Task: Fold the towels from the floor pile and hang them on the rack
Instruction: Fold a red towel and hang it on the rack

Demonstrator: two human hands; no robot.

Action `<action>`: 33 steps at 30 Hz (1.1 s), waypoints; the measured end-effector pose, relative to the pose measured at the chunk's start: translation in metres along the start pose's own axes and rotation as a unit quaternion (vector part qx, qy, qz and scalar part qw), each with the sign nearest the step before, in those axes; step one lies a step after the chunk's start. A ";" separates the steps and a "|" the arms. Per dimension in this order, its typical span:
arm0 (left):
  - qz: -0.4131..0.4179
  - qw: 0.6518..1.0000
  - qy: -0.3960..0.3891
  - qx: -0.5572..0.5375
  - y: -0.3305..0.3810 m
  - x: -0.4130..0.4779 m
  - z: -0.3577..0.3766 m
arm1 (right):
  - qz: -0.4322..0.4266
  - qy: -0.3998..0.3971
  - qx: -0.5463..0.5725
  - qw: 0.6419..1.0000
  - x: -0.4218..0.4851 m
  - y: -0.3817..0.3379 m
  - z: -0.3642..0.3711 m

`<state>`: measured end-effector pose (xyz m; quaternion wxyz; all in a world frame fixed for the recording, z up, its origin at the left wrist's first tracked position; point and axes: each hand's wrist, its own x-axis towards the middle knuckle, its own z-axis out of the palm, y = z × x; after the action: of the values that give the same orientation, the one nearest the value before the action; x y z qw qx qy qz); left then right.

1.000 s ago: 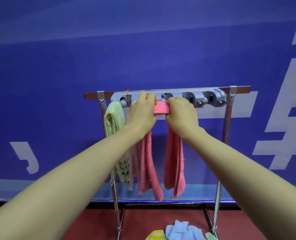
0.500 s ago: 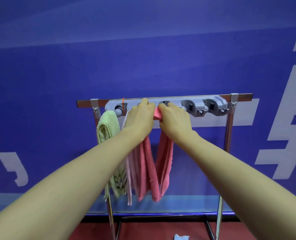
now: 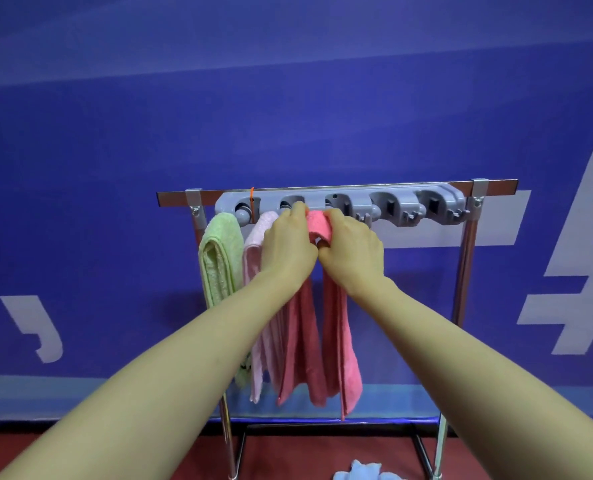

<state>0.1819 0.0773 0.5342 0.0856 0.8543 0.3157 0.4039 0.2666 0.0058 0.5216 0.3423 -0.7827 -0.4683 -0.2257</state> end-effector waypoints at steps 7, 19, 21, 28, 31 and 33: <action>-0.174 0.976 -0.009 -0.127 -0.021 -0.044 0.035 | 0.154 -0.043 0.100 0.982 -0.039 0.008 0.024; -0.176 0.976 -0.101 -0.084 -0.064 -0.107 0.085 | 0.242 -0.110 0.145 0.953 -0.097 0.029 0.071; -0.182 0.976 -0.103 -0.062 -0.068 -0.112 0.086 | 0.243 -0.108 0.147 0.953 -0.103 0.033 0.069; -0.149 0.978 -0.143 -0.027 -0.071 -0.125 0.089 | 0.192 -0.133 0.152 0.960 -0.111 0.038 0.058; -0.154 0.979 -0.136 -0.007 -0.073 -0.128 0.086 | 0.182 -0.144 0.135 0.963 -0.114 0.034 0.053; -0.169 0.978 -0.123 0.003 -0.081 -0.126 0.082 | 0.180 -0.145 0.121 0.965 -0.114 0.035 0.050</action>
<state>0.1453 0.0733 0.3673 0.1887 0.8319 0.4439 0.2744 0.2466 -0.0344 0.4007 0.3981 -0.8310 -0.3883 0.0141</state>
